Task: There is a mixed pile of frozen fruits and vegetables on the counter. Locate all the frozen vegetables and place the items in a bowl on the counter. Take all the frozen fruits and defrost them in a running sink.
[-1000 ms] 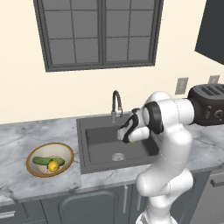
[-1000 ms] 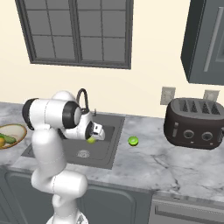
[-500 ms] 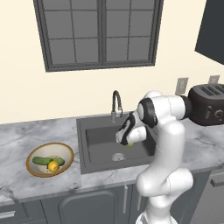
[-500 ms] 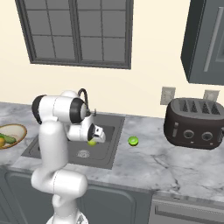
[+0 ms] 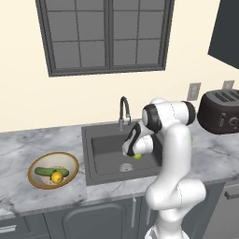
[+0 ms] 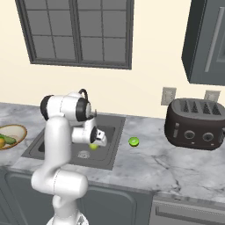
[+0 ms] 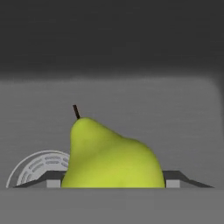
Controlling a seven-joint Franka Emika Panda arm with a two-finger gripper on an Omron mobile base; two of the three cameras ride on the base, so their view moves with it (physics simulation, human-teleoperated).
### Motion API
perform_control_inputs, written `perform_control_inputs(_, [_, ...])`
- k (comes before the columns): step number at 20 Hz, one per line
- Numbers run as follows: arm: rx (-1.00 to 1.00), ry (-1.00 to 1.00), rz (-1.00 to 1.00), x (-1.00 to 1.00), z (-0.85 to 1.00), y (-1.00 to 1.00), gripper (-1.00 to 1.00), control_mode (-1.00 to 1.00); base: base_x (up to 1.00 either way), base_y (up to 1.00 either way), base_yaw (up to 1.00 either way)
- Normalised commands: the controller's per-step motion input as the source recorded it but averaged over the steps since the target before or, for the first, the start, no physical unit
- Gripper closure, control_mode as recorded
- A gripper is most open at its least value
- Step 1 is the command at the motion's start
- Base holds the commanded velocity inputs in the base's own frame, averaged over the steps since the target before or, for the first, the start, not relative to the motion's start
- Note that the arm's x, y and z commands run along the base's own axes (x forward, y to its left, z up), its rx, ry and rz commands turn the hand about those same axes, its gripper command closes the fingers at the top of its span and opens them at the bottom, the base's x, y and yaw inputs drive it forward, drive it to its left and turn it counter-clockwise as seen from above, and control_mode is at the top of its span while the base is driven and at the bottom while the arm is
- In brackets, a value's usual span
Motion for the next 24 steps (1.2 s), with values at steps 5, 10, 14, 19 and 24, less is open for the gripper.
perform_control_inputs(5, [0.00,0.02,0.01,0.11,-0.25,0.00,1.00,-1.00,0.00,0.00,0.00])
perform_control_inputs(10, [0.00,0.00,0.00,0.04,-0.14,0.03,1.00,-1.00,0.00,0.00,0.00])
perform_control_inputs(14, [0.01,0.02,0.00,0.02,-0.17,0.07,-1.00,-1.00,0.00,0.00,0.00])
perform_control_inputs(19, [0.01,0.01,0.01,0.03,-0.11,0.02,-1.00,-1.00,0.00,0.00,0.00])
perform_control_inputs(24, [0.00,0.03,0.01,0.01,0.04,0.00,-1.00,-1.00,0.00,0.00,0.00])
